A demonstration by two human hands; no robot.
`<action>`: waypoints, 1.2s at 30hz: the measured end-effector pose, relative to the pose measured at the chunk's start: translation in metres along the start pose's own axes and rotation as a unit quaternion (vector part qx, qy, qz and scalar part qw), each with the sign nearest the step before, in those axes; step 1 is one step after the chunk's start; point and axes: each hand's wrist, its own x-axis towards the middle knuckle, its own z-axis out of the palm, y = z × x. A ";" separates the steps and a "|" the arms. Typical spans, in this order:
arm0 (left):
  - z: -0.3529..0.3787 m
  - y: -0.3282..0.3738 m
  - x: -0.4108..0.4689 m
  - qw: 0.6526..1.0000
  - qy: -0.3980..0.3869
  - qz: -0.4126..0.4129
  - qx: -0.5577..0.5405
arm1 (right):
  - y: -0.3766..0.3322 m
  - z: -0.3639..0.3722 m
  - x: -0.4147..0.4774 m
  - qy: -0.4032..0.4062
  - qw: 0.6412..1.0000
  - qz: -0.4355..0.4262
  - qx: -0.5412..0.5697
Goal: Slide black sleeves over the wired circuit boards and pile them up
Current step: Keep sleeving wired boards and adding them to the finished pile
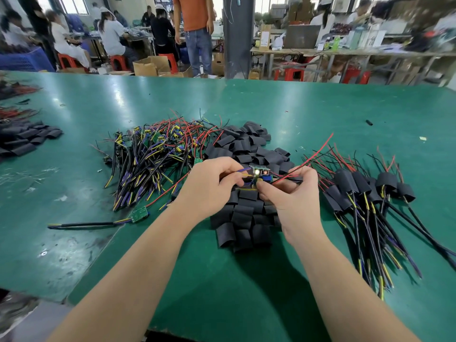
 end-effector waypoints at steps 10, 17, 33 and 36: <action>0.000 0.001 0.004 1.000 0.001 -0.001 0.001 | -0.002 0.002 -0.003 -0.032 0.994 -0.086 -0.056; 0.006 0.008 -0.001 0.997 0.056 0.050 -0.021 | 0.005 -0.004 0.008 0.010 0.992 0.057 0.113; -0.008 -0.007 -0.003 0.994 0.037 -0.055 0.088 | -0.006 -0.004 0.005 -0.012 0.986 0.116 0.122; 0.011 0.010 -0.010 0.994 -0.040 0.044 0.087 | -0.007 -0.003 0.004 -0.019 0.986 0.109 0.123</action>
